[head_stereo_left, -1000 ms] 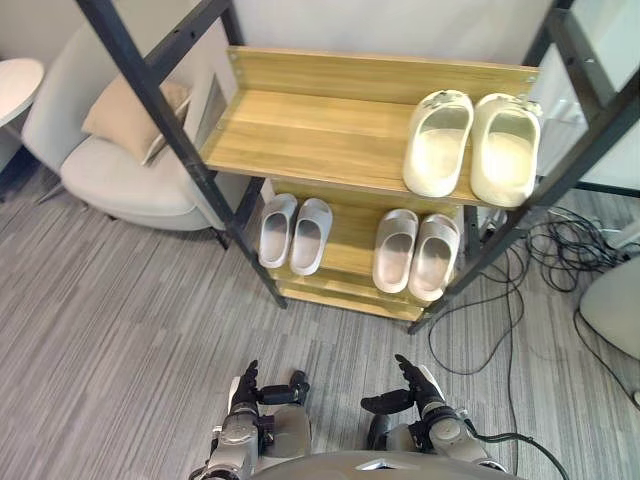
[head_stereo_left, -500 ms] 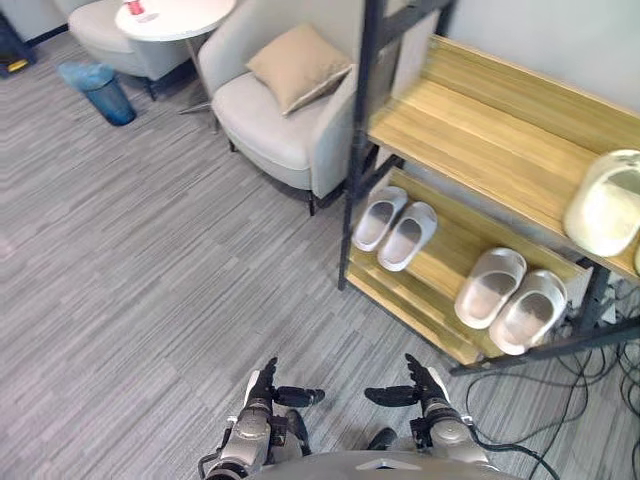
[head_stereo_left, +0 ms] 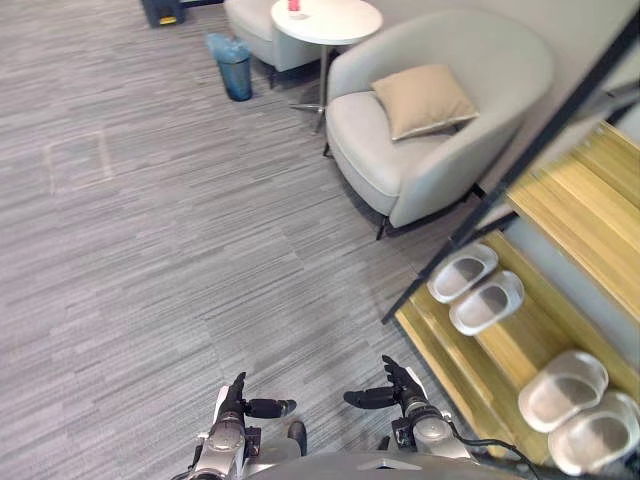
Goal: Organize the slippers on the shoe rack
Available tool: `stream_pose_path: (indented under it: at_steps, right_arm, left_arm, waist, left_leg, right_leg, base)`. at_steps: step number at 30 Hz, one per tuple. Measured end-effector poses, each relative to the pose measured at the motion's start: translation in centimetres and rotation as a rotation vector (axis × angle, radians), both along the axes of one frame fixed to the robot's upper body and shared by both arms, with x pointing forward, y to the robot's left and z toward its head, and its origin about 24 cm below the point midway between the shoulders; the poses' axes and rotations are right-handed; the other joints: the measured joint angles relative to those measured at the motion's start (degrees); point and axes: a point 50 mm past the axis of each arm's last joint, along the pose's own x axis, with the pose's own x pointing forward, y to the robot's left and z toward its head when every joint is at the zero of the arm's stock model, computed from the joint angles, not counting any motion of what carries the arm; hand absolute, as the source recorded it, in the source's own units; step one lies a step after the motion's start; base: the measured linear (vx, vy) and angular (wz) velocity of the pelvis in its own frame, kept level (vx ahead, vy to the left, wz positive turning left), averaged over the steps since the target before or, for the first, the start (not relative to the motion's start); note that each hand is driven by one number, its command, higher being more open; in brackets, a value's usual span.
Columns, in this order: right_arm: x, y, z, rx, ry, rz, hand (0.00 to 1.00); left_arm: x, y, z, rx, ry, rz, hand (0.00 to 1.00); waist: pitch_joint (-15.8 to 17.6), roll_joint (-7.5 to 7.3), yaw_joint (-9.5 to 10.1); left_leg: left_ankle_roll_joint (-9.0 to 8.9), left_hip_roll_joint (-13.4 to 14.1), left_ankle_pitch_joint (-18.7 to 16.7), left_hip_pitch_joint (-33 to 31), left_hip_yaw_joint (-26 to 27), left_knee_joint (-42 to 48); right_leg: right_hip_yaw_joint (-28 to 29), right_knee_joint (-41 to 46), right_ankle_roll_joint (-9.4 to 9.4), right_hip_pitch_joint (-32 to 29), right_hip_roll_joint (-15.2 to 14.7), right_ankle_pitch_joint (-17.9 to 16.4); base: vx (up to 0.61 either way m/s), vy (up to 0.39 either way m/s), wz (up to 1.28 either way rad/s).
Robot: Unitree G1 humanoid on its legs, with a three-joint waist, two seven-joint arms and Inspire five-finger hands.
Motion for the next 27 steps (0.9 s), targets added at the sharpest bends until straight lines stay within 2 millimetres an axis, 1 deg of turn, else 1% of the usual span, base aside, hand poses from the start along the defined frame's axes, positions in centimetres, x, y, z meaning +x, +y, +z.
stream_pose_path:
  at_steps: [1,2,3,4,5,6,7,8,9,10,11,12,13,14,15,16,17,18,19,20,21,22,23,24,25,26,27]
  right_arm:
    - [0.1,0.1,0.0,-0.002,-0.002,0.01,1.0]
    - [0.1,0.2,0.1,-0.001,-0.008,0.017,1.0]
    - [0.0,0.3,0.0,0.004,-0.004,0.02,1.0]
    - [0.0,-0.1,0.0,-0.004,0.0,0.022,1.0]
    - [0.1,-0.3,0.0,-0.01,-0.002,0.02,1.0]
    - [0.3,-0.8,0.1,-0.024,-0.007,0.021,1.0]
    - [0.5,-1.3,0.1,-0.039,-0.003,0.023,1.0]
    - [0.1,-1.5,-0.2,-0.049,0.024,0.026,1.0]
    - [0.0,-1.5,-0.3,-0.051,0.033,0.026,1.0]
    - [-0.2,-1.6,-0.4,-0.053,0.038,0.023,1.0]
    - [-0.2,-1.6,-0.4,-0.055,0.037,0.021,1.0]
    - [-0.1,-1.7,-0.3,-0.059,0.031,0.021,1.0]
    - [0.6,-1.8,0.0,-0.066,0.007,0.022,1.0]
    - [1.0,-1.8,0.2,-0.066,-0.006,0.023,1.0]
    - [1.1,-1.8,0.3,-0.066,-0.015,0.021,1.0]
    - [1.0,-1.9,0.3,-0.067,-0.014,0.02,1.0]
    - [0.4,-2.2,0.0,-0.073,0.005,0.014,1.0]
    - [0.3,-1.6,-0.1,-0.06,0.01,0.016,1.0]
    - [0.4,-1.1,0.0,-0.046,0.005,0.017,1.0]
    - [0.4,-0.6,0.0,-0.034,0.003,0.016,1.0]
    - [0.8,-0.1,0.2,-0.019,-0.007,0.02,1.0]
    - [1.2,0.6,0.4,-0.001,-0.022,0.029,1.0]
    - [1.3,0.7,0.5,0.003,-0.024,0.035,1.0]
    - [1.4,0.9,0.5,0.005,-0.028,0.045,1.0]
    - [1.5,1.2,0.7,0.013,-0.041,0.056,1.0]
    - [1.6,1.4,0.8,0.017,-0.051,0.073,1.0]
    - [1.7,1.6,1.0,0.022,-0.059,0.076,1.0]
  left_arm:
    - [-0.1,-0.1,-0.1,-0.004,0.003,0.003,1.0]
    - [-0.1,-0.2,-0.1,-0.008,0.001,0.008,1.0]
    - [0.0,0.1,0.0,-0.006,-0.005,0.012,1.0]
    - [0.0,0.1,0.0,-0.008,-0.007,0.022,1.0]
    - [-0.2,-0.5,-0.1,-0.024,-0.012,0.034,1.0]
    - [-0.1,-0.8,-0.1,-0.035,-0.021,0.037,1.0]
    - [0.1,-0.9,0.0,-0.049,-0.03,0.055,1.0]
    - [0.3,-0.6,0.1,-0.056,-0.04,0.096,1.0]
    - [0.3,-0.5,0.1,-0.058,-0.047,0.113,1.0]
    - [0.5,-0.4,0.3,-0.055,-0.059,0.123,1.0]
    - [0.6,-0.3,0.4,-0.054,-0.067,0.121,1.0]
    - [0.8,-0.3,0.5,-0.053,-0.076,0.116,1.0]
    - [1.4,-0.4,0.7,-0.055,-0.097,0.11,1.0]
    - [1.7,-0.4,0.9,-0.053,-0.104,0.106,1.0]
    - [2.5,-0.2,1.2,-0.039,-0.119,0.085,1.0]
    - [2.8,-0.1,1.3,-0.036,-0.126,0.08,1.0]
    - [2.9,-0.4,1.3,-0.038,-0.13,0.059,1.0]
    - [3.1,0.1,1.5,-0.017,-0.141,0.048,1.0]
    - [3.1,0.5,1.6,-0.004,-0.14,0.046,1.0]
    - [2.9,1.0,1.6,0.009,-0.132,0.045,1.0]
    - [2.4,1.2,1.3,0.014,-0.108,0.049,1.0]
    - [2.2,1.3,1.2,0.016,-0.096,0.055,1.0]
    - [2.1,1.3,1.1,0.016,-0.091,0.056,1.0]
    - [1.9,1.3,1.1,0.016,-0.086,0.056,1.0]
    - [1.5,1.2,0.9,0.016,-0.07,0.045,1.0]
    - [1.4,1.2,0.8,0.02,-0.066,0.041,1.0]
    - [1.1,1.1,0.7,0.021,-0.059,0.04,1.0]
  waist:
    - [0.0,-0.09,-0.14]
    - [0.1,-0.64,-0.2]
    - [0.0,-1.78,-0.31]
    - [-0.2,-1.49,-0.33]
    - [-0.9,-0.1,0.14]
    - [-1.0,1.06,0.06]
    - [-0.1,2.01,-0.1]
    - [0.6,1.86,0.3]
    - [0.7,1.87,0.59]
    - [0.9,1.55,0.81]
    - [1.1,1.12,0.9]
    - [1.1,1.09,1.1]
    - [1.1,0.94,1.38]
    - [1.2,0.78,1.35]
    - [1.7,-0.13,1.22]
    - [1.8,-0.28,1.09]
    - [1.4,-0.42,1.28]
    - [0.8,-2.65,1.59]
    - [0.6,-3.65,1.57]
    - [0.3,-4.34,1.54]
    - [0.2,-4.4,1.56]
    - [0.3,-4.31,1.66]
    - [0.3,-4.25,1.72]
    - [0.4,-4.11,1.75]
    - [1.0,-2.91,1.36]
    - [1.2,-2.54,0.84]
    - [1.4,-2.21,0.3]
  left_leg:
    - [-0.53,0.1,-1.1,0.6,-1.6,0.7]
    - [-1.44,-0.3,-2.7,0.9,-4.2,1.8]
    - [-2.4,-1.3,-4.8,0.9,-7.1,3.8]
    - [-3.3,-0.7,-5.9,0.7,-8.9,5.1]
    - [-4.2,0.4,-6.2,-0.9,-8.9,7.5]
    - [-6.13,1.2,-7.0,-3.9,-8.2,11.4]
    - [-9.52,2.2,-7.5,-7.2,-5.1,17.8]
    - [-11.64,4.3,-7.9,-10.3,1.9,25.2]
    - [-11.34,5.7,-8.2,-10.9,5.4,27.7]
    - [-10.07,8.3,-8.9,-11.9,11.6,31.6]
    - [-9.23,10.1,-9.6,-12.6,15.6,33.4]
    - [-8.64,11.3,-10.0,-13.3,18.5,33.7]
    - [-8.09,12.8,-10.2,-15.8,23.9,31.9]
    - [-7.69,13.2,-9.9,-17.2,26.1,30.6]
    - [-5.28,13.2,-8.4,-19.2,31.2,27.5]
    - [-4.22,13.0,-7.5,-19.7,33.2,26.1]
    - [-0.65,11.9,-0.7,-20.8,35.9,20.9]
    - [-0.42,9.7,-1.1,-20.7,35.1,20.6]
    - [-0.31,8.3,-1.3,-20.6,34.5,19.8]
    - [-0.06,7.3,-1.7,-20.5,33.6,19.6]
    - [0.08,6.8,-3.5,-20.1,32.0,20.4]
    - [0.07,6.0,-5.0,-18.1,30.6,20.0]
    - [-0.09,5.6,-5.4,-16.8,30.1,19.4]
    - [-0.05,5.1,-5.7,-15.2,29.5,18.5]
    - [-0.27,4.6,-6.3,-10.8,27.6,15.6]
    - [-0.44,4.4,-6.4,-7.5,25.9,13.0]
    - [-0.77,4.4,-6.2,-5.3,24.7,11.2]
  right_leg:
    - [2.7,-2.9,0.95,-1.3,1.4,1.1]
    - [6.0,-7.1,1.4,-2.2,2.5,2.8]
    - [7.7,-9.1,0.92,-2.2,2.2,8.5]
    - [6.2,-8.2,0.08,-1.5,2.2,8.4]
    - [3.9,-9.3,-0.68,-0.8,2.7,7.5]
    - [1.2,-11.0,-1.11,0.4,3.1,7.3]
    - [-1.4,-13.9,-1.39,3.3,3.7,7.5]
    - [-3.3,-17.5,-1.75,7.7,4.5,7.6]
    - [-4.1,-18.6,-1.91,9.4,4.9,7.6]
    - [-5.8,-20.4,-2.18,12.3,5.4,7.5]
    - [-6.9,-21.3,-2.34,13.9,5.6,7.4]
    - [-7.7,-22.0,-2.36,14.9,5.8,7.4]
    - [-9.5,-23.4,-2.32,16.2,5.7,7.3]
    - [-10.8,-23.7,-2.25,16.6,5.5,7.3]
    - [-13.6,-23.8,-1.52,17.8,4.2,6.9]
    - [-14.7,-23.8,-1.01,18.5,3.9,6.6]
    - [-17.3,-22.8,1.67,20.1,3.6,5.0]
    - [-17.8,-22.3,2.6,20.5,1.9,4.3]
    - [-18.1,-22.0,2.71,20.8,1.1,4.3]
    - [-18.4,-21.5,3.5,21.1,0.5,4.9]
    - [-18.4,-17.6,4.56,21.1,-0.5,5.5]
    - [-18.0,-8.9,4.84,19.8,-3.0,6.1]
    - [-17.6,-4.4,4.83,18.8,-4.2,6.9]
    - [-16.8,0.9,3.54,17.7,-5.7,8.7]
    - [-13.4,13.1,0.52,13.8,-7.4,7.5]
    - [-10.2,17.4,0.5,10.6,-5.7,3.5]
    - [-8.7,17.4,-0.21,8.6,-4.1,1.5]
  base:
    - [0.28,-0.246,0.95]
    - [0.36,-0.331,1.33]
    - [0.27,-0.279,1.37]
    - [0.31,-0.283,1.25]
    - [0.27,-0.21,1.1]
    - [0.34,-0.227,1.25]
    - [0.33,-0.205,1.31]
    - [0.37,-0.258,0.99]
    - [0.34,-0.246,0.73]
    - [0.22,-0.164,0.51]
    - [0.24,-0.093,0.52]
    - [0.24,-0.01,0.53]
    - [0.29,0.0,0.52]
    - [0.25,0.047,0.85]
    - [0.27,0.062,0.81]
    - [0.36,0.118,1.25]
    - [0.42,0.136,1.12]
    - [0.29,0.105,1.12]
    - [0.34,0.106,0.72]
    - [0.36,0.145,0.7]
    - [0.59,0.286,0.8]
    - [0.4,0.22,0.68]
    - [0.38,0.231,0.46]
    - [0.28,0.156,0.45]
    - [0.41,0.176,0.64]
    - [0.32,0.091,0.79]
    - [0.33,0.025,0.77]
